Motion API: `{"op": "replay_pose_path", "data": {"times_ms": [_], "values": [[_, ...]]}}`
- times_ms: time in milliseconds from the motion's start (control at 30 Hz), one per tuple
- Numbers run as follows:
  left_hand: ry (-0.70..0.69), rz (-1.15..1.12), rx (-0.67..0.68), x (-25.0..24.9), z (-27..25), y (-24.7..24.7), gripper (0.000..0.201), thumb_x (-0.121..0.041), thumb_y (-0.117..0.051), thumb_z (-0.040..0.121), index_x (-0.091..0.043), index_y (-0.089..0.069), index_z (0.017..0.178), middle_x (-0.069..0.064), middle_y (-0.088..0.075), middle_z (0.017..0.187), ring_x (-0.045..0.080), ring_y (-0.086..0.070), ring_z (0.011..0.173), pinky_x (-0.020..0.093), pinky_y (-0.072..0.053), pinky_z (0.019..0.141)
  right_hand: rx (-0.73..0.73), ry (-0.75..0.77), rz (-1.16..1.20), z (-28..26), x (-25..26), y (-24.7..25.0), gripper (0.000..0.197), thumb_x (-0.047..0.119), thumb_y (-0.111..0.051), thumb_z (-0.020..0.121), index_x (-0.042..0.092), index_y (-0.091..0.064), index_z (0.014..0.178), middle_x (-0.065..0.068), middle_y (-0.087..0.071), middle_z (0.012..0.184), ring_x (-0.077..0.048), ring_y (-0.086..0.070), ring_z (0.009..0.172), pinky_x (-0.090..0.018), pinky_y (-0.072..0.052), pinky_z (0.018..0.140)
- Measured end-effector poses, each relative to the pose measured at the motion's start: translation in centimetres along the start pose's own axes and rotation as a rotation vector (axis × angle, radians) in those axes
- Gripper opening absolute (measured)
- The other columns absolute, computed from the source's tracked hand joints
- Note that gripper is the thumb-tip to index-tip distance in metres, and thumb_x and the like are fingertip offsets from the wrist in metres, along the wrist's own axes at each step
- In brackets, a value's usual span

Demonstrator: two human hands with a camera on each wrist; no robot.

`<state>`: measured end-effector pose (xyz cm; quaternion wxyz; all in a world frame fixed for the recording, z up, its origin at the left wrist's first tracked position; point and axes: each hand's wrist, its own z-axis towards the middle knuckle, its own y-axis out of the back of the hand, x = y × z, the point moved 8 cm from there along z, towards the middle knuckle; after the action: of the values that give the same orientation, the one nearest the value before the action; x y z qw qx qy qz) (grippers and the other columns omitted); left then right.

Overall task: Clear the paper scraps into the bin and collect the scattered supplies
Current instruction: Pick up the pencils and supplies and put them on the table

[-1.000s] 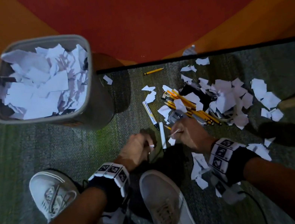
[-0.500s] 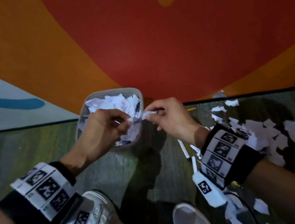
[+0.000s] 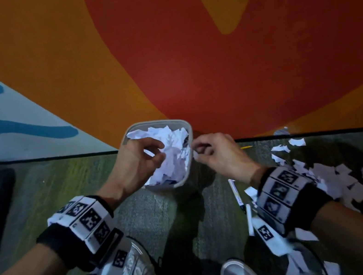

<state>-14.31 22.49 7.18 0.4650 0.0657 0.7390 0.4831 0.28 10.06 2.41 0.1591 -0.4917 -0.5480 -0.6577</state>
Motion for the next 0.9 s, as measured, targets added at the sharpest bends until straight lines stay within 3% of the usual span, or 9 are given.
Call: {"op": "replay_pose_path", "data": {"times_ms": [67, 233, 333, 400, 533, 600, 733, 833, 900], "values": [[-0.032, -0.086, 0.049, -2.5, -0.6, -2.2, 0.006, -0.016, -0.071, 0.089, -0.019, -0.073, 0.095, -0.006, -0.073, 0.076, 0.007, -0.067, 0.057, 0.015, -0.048, 0.052, 0.002, -0.005, -0.041, -1.8, -1.8, 1.6, 0.029, 0.010, -0.073, 0.082, 0.017, -0.073, 0.110, -0.001, -0.069, 0.092, -0.005, -0.058, 0.071, -0.013, -0.040, 0.072], [-0.094, -0.186, 0.230, -6.2, -1.3, -11.1, 0.006, -0.009, -0.070, 0.089, -0.012, -0.072, 0.093, 0.004, -0.073, 0.075, 0.004, -0.063, 0.060, 0.014, -0.046, 0.060, 0.057, -0.149, -0.022, -5.4, -9.0, 3.0, 0.030, 0.010, -0.072, 0.085, 0.016, -0.070, 0.114, -0.005, -0.069, 0.100, -0.018, -0.065, 0.085, -0.025, -0.049, 0.076], [-0.122, -0.105, 0.337, -6.1, -1.2, -17.0, 0.005, -0.017, -0.070, 0.088, -0.018, -0.072, 0.092, -0.002, -0.071, 0.073, -0.002, -0.059, 0.060, 0.014, -0.043, 0.061, 0.056, -0.176, -0.021, -8.1, -13.7, 3.8, 0.024, 0.008, -0.071, 0.085, 0.013, -0.071, 0.109, 0.003, -0.062, 0.088, -0.009, -0.059, 0.075, -0.030, -0.050, 0.075], [-0.157, -0.024, 0.402, -6.0, -1.2, -20.6, 0.005, -0.021, -0.071, 0.087, -0.021, -0.072, 0.092, -0.009, -0.067, 0.070, -0.006, -0.057, 0.060, 0.009, -0.039, 0.061, 0.054, -0.239, -0.057, -9.9, -17.0, 4.5, 0.022, 0.007, -0.072, 0.084, 0.010, -0.072, 0.106, 0.004, -0.063, 0.089, -0.013, -0.060, 0.080, -0.035, -0.052, 0.080], [-0.123, 0.039, 0.465, -4.8, -1.7, -25.9, 0.010, -0.019, -0.072, 0.086, -0.018, -0.075, 0.096, -0.003, -0.073, 0.082, 0.009, -0.067, 0.073, 0.021, -0.049, 0.072, 0.048, -0.405, -0.115, -13.9, -22.7, 5.2, 0.016, 0.005, -0.071, 0.084, 0.005, -0.074, 0.100, -0.008, -0.071, 0.094, -0.018, -0.065, 0.087, -0.031, -0.052, 0.084], [-0.099, -0.003, 0.467, -4.4, -2.5, -27.8, 0.010, -0.015, -0.073, 0.085, -0.015, -0.076, 0.094, -0.002, -0.073, 0.085, 0.010, -0.065, 0.074, 0.020, -0.049, 0.072, 0.105, -0.472, -0.140, -16.5, -24.6, 4.7, 0.006, 0.002, -0.066, 0.085, 0.004, -0.071, 0.084, -0.006, -0.067, 0.079, -0.015, -0.061, 0.081, -0.023, -0.047, 0.074], [-0.110, 0.004, 0.562, -4.7, -5.8, -32.7, 0.007, 0.000, -0.069, 0.087, -0.001, -0.074, 0.091, 0.000, -0.066, 0.084, 0.009, -0.059, 0.078, 0.003, -0.040, 0.064, 0.129, -0.572, -0.129, -22.2, -27.7, 2.4, 0.018, 0.007, -0.067, 0.073, 0.001, -0.059, 0.058, -0.017, -0.062, 0.066, -0.024, -0.061, 0.067, -0.035, -0.050, 0.066], [-0.184, -0.044, 0.663, -5.3, -7.9, -36.6, 0.003, -0.005, -0.071, 0.087, -0.003, -0.071, 0.089, 0.003, -0.067, 0.090, 0.016, -0.063, 0.081, 0.025, -0.053, 0.070, 0.232, -0.644, -0.160, -25.3, -29.6, 0.0, 0.014, 0.017, -0.064, 0.078, 0.006, -0.069, 0.071, -0.014, -0.068, 0.071, -0.028, -0.065, 0.069, -0.036, -0.052, 0.065], [-0.265, -0.011, 0.784, -5.8, -9.6, -39.4, 0.015, -0.016, -0.074, 0.085, -0.010, -0.074, 0.099, 0.002, -0.072, 0.097, 0.017, -0.067, 0.086, 0.030, -0.053, 0.074, 0.211, -0.646, -0.185, -26.6, -30.4, -0.5, 0.011, 0.021, -0.065, 0.083, 0.014, -0.073, 0.085, -0.008, -0.072, 0.076, -0.027, -0.068, 0.074, -0.038, -0.055, 0.069]]}}
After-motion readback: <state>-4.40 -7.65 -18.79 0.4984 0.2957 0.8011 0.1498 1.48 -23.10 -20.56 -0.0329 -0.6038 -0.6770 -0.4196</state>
